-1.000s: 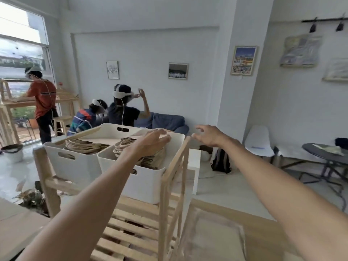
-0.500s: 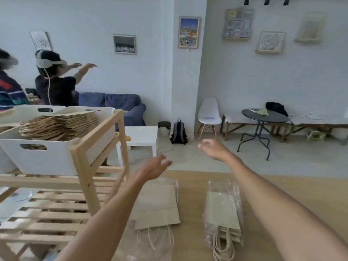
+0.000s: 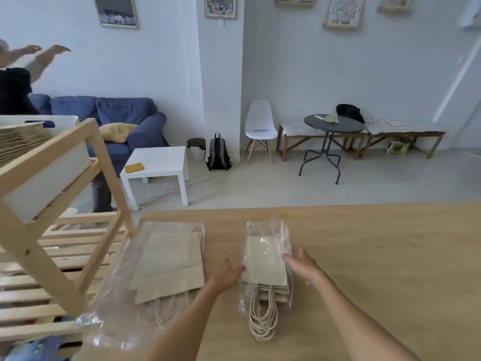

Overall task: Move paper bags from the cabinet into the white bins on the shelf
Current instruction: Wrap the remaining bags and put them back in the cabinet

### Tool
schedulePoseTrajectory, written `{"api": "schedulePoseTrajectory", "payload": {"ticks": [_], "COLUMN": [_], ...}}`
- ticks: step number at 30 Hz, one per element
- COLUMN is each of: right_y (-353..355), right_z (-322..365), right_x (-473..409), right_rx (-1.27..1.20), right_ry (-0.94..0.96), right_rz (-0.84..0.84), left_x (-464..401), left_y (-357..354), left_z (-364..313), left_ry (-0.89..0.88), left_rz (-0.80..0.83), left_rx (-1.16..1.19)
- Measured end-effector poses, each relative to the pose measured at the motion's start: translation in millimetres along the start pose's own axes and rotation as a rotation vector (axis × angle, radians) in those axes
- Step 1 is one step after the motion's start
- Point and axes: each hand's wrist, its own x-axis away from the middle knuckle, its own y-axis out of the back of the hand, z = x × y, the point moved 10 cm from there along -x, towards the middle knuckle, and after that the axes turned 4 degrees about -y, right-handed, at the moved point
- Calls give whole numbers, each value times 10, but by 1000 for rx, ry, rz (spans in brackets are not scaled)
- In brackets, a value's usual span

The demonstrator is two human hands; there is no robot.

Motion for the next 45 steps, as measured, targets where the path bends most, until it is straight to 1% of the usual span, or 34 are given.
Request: {"api": "schedulePoseTrajectory", "payload": {"ticks": [3,6,10,12,15,17,20,25,32,37,41,45], "right_y": [-194,-277,-364,-357,-309,-262,-184,-239,-872,-1574,-2080,-2389], "right_z": [-242,-247,-227,-210,-97,44,361,954,1813,2212,2322,2198], "right_x": [-94,-149,-133,-122,-29,45,176,418,686,749,716,617], "right_rx": [-1,-8,-59,-78,-76,-65,-78,-104,-110,-73,-47,7], "right_ry": [-66,-2,20,37,67,97,161,246,347,347,332,279], "right_rz": [42,20,32,17,-2,-16,-41,-63,-1,64,81,107], "left_x": [-71,-82,-68,-126,-58,83,134,271,454,465,439,280], "left_y": [-154,-202,-274,-308,-303,-155,137,821,1785,2279,2465,2353], "left_z": [99,93,33,89,89,-34,-163,-171,398,998,1455,1787], "left_ry": [45,56,15,-13,-23,-52,-118,-167,-122,-42,15,48], "left_rz": [-15,-21,37,40,64,40,-3,-161,-283,-335,-364,-312], "left_rx": [70,111,206,257,403,448,456,407,400,375,365,301]}}
